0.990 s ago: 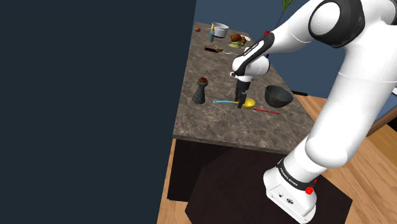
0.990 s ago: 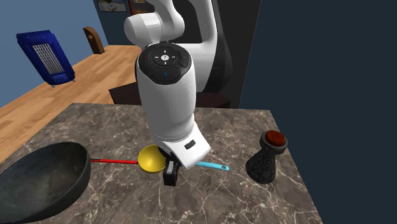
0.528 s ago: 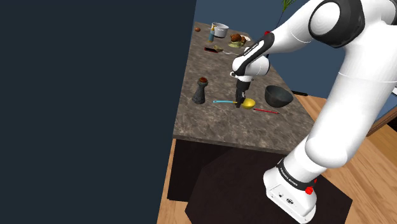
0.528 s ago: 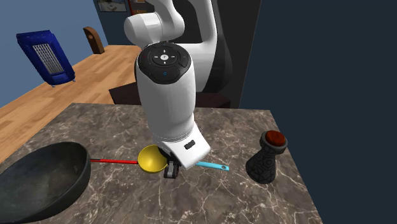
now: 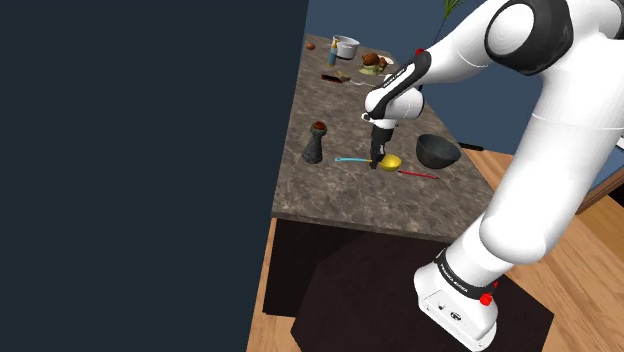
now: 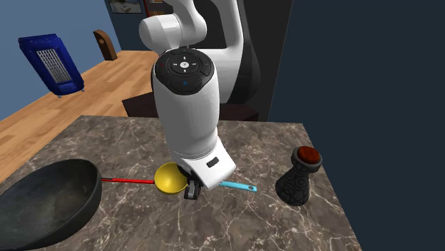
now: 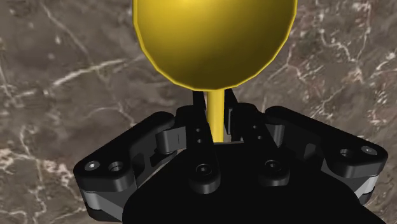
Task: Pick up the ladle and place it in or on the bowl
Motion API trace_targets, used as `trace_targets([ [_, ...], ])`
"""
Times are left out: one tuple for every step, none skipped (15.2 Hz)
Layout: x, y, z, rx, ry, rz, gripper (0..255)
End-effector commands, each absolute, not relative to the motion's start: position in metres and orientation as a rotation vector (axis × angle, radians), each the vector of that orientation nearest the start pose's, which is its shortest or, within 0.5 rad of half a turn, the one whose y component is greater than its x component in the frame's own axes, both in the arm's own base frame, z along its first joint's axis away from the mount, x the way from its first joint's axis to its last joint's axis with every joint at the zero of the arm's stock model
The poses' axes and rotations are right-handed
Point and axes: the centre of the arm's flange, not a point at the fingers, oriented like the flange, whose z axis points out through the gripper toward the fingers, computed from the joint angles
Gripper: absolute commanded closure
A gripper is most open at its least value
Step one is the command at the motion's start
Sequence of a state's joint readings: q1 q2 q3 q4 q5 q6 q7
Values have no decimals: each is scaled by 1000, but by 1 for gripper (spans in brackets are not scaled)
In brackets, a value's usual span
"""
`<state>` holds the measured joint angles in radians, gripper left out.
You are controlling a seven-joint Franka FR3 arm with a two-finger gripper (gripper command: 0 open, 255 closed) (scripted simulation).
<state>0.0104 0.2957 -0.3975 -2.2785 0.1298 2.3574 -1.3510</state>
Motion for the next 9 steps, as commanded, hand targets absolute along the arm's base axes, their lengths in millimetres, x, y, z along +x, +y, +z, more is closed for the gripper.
trace_targets([
  [473,-196,225,-2730,-1265,222,255],
  [473,-196,230,-2730,-1265,222,255],
  [473,-196,235,-2730,-1265,222,255],
  [473,-196,241,-2730,-1265,222,255],
  [473,-196,246,-2730,-1265,222,255],
  [473,-196,251,-2730,-1265,222,255],
  [473,-196,257,-2730,-1265,222,255],
  [473,-196,262,-2730,-1265,222,255],
  [473,-196,267,-2730,-1265,222,255],
])
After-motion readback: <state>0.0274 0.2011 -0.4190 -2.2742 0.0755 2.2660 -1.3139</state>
